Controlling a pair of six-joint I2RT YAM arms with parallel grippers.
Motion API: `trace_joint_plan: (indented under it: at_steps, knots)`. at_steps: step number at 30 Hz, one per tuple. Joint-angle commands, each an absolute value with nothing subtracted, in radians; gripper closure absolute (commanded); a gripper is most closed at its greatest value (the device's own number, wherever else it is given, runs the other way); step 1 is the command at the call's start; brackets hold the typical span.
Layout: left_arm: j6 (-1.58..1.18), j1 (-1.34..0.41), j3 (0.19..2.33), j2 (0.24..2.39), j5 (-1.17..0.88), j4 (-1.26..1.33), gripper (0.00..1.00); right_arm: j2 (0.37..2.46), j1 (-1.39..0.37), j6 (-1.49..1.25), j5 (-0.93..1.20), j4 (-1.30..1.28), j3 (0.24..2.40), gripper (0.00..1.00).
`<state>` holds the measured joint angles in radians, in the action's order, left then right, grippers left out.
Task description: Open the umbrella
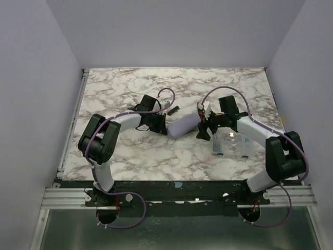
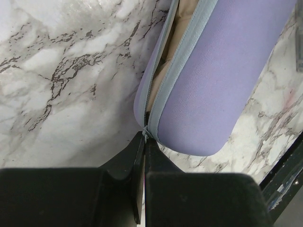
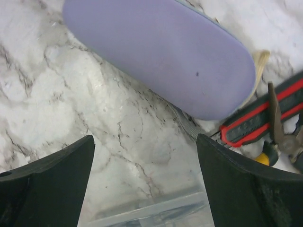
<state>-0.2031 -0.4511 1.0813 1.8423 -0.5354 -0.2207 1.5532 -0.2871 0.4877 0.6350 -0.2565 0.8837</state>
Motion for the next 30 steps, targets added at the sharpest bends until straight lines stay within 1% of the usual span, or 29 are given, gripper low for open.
trace_joint_plan:
  at_steps: [1,7,10,13,17,22,23,25,28,30]
  knots:
    - [-0.13,-0.449,1.111,1.857,-0.553,-0.257,1.0,1.538,-0.291,0.92,0.769,-0.37,0.942,0.09]
    - [-0.106,-0.449,1.125,1.861,-0.561,-0.273,1.0,1.649,-0.291,1.198,0.867,-0.532,1.129,0.05]
    - [-0.102,-0.449,1.121,1.858,-0.564,-0.266,1.0,1.692,-0.293,1.441,0.938,-0.648,1.181,0.02]
    - [-0.101,-0.449,1.12,1.859,-0.569,-0.265,1.0,1.747,-0.323,1.624,0.945,-0.734,1.226,0.01]
    - [-0.102,-0.449,1.117,1.862,-0.578,-0.258,1.0,1.838,-0.362,1.68,0.93,-0.768,1.293,0.0]
    - [-0.104,-0.448,1.112,1.857,-0.575,-0.253,1.0,1.933,-0.399,1.652,0.897,-0.741,1.36,0.02]
    - [-0.105,-0.448,1.111,1.855,-0.574,-0.251,1.0,1.951,-0.404,1.639,0.886,-0.747,1.371,0.04]
    - [-0.101,-0.448,1.111,1.85,-0.575,-0.25,1.0,1.984,-0.405,1.624,0.861,-0.772,1.393,0.11]
    - [-0.103,-0.447,1.096,1.837,-0.586,-0.247,1.0,2.018,-0.405,1.578,0.813,-0.787,1.406,0.33]
    - [-0.109,-0.448,1.068,1.819,-0.6,-0.235,1.0,2.027,-0.404,1.562,0.785,-0.793,1.405,0.42]
